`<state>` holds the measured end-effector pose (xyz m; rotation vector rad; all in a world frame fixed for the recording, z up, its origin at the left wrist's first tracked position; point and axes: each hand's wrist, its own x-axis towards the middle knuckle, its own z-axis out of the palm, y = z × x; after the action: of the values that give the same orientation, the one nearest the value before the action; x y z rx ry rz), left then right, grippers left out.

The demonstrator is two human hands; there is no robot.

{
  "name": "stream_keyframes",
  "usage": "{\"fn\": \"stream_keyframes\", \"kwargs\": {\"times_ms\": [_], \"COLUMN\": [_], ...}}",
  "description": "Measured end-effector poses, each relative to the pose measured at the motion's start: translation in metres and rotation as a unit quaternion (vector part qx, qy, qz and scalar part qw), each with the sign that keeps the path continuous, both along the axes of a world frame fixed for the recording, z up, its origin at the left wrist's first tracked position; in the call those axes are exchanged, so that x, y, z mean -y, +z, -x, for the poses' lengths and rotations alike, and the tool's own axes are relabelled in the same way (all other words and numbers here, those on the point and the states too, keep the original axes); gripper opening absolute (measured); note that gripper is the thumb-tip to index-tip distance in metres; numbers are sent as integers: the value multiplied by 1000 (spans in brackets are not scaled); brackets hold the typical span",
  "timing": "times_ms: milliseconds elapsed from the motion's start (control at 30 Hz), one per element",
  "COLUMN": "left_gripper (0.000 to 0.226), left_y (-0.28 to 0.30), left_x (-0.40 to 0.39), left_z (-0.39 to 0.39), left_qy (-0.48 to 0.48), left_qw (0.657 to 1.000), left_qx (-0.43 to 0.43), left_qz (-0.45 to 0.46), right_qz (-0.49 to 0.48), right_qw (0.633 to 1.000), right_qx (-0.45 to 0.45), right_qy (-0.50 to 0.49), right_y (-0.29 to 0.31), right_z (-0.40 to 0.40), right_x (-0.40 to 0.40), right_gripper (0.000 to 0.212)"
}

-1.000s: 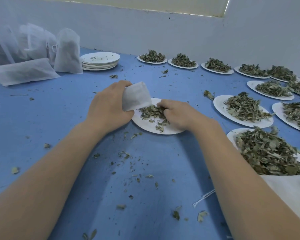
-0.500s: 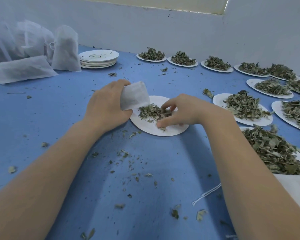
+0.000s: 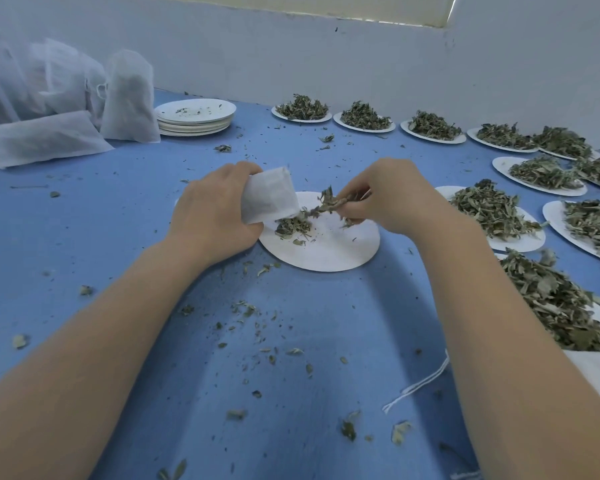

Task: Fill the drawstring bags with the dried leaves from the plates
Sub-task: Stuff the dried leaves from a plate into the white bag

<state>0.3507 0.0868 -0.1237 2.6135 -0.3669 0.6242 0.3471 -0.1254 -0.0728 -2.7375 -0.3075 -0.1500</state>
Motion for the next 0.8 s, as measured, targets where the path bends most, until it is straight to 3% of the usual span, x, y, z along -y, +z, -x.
{"fn": "stream_keyframes", "kwargs": {"times_ms": [267, 467, 567, 700, 800], "left_gripper": [58, 59, 61, 63, 60], "left_y": [1, 2, 3, 1, 1], "left_x": [2, 9, 13, 12, 10], "left_z": [-1, 4, 6, 5, 3], "left_qy": [-10, -35, -50, -50, -53], "left_qw": [997, 997, 999, 996, 995], "left_qx": [26, 32, 19, -1, -1], "left_qz": [-69, -55, 10, 71, 83], "right_qz": [68, 53, -3, -143, -174], "right_qw": [994, 991, 992, 982, 971], "right_qx": [50, 79, 71, 6, -51], "right_qy": [64, 94, 107, 125, 153], "right_y": [19, 16, 12, 15, 18], "right_z": [7, 10, 13, 20, 22], "right_x": [-19, -33, -37, -36, -30], "right_gripper": [20, 18, 14, 25, 31]}}
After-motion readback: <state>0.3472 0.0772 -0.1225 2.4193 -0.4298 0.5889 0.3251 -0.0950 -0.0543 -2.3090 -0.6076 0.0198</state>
